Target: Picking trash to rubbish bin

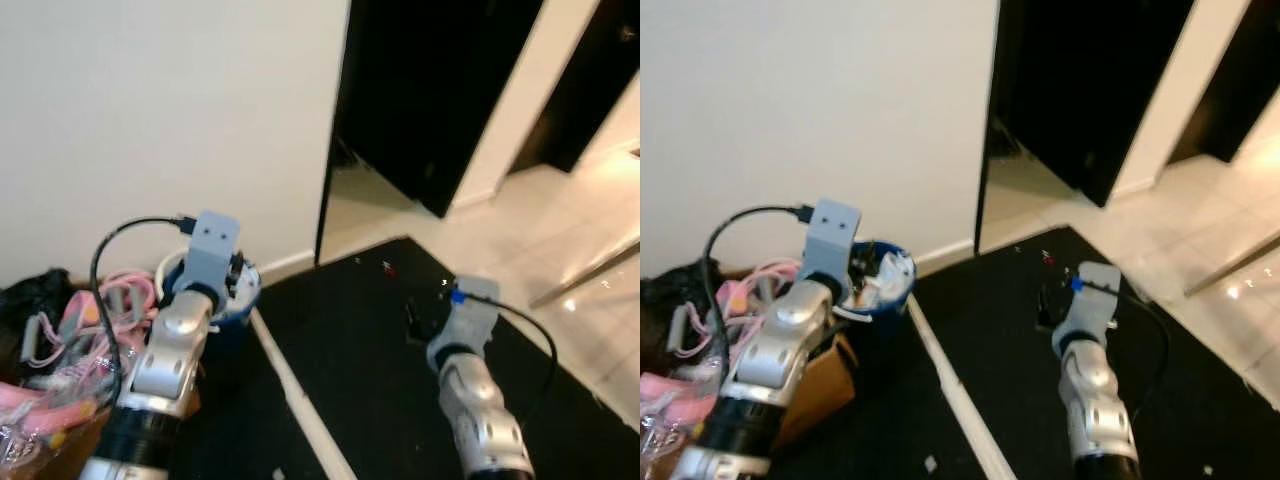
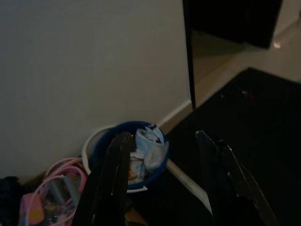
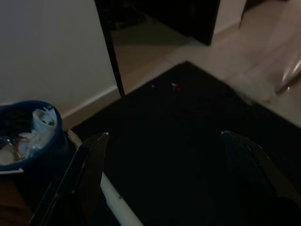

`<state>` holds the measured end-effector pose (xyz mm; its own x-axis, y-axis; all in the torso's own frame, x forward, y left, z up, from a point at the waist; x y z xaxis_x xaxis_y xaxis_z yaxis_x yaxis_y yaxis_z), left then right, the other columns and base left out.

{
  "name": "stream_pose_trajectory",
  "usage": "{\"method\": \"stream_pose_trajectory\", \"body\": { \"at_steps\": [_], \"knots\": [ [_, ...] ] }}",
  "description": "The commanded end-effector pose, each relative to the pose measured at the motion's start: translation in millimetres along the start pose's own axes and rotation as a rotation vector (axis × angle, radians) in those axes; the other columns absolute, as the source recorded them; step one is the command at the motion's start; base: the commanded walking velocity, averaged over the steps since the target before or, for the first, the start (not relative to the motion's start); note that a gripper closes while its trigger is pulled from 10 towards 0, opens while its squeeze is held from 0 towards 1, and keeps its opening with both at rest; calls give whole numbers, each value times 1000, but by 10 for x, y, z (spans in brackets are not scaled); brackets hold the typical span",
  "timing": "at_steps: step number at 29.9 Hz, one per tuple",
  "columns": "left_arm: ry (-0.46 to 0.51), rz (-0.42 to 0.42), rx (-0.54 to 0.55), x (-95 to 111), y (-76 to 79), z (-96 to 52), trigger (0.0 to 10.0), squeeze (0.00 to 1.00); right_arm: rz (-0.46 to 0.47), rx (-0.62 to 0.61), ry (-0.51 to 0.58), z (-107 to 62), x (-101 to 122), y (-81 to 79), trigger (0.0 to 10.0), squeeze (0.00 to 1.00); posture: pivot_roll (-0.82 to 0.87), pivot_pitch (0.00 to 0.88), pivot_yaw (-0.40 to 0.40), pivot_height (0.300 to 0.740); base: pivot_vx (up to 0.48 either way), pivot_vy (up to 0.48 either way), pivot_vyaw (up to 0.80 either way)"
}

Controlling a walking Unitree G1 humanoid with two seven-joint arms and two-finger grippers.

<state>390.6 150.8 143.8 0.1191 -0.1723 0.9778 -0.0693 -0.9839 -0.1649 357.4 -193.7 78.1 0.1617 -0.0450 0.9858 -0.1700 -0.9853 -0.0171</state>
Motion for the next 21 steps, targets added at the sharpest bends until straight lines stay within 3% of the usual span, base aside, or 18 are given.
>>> {"method": "stream_pose_trajectory", "body": {
  "at_steps": [1, 21],
  "knots": [
    [-12, -7, -5, -23, 26, 1, 10000, 0, -6, -6, -18, -14, -37, 33, 10000, 0, -39, 54, -14, 740, 0, 0, -800],
    [-21, -18, -8, -56, 29, -12, 10000, 0, -2, -7, -35, -14, -61, 26, 10000, 0, -38, 39, -19, 740, 0, 0, -800]
  ]
}}
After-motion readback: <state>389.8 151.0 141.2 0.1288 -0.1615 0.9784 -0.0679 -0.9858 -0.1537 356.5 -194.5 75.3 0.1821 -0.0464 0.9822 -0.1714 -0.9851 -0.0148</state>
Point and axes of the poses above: a point about 5 cm out from each wrist's last joint towards the gripper, its own z axis pointing out of the wrist towards the gripper, its own x axis along the axis of the wrist's last joint, y = z × x, the point moved 6 cm from there along z, pointing out of the wrist towards the gripper, and after that the axes turned 5 degrees about -z, right-handed, at the moved point
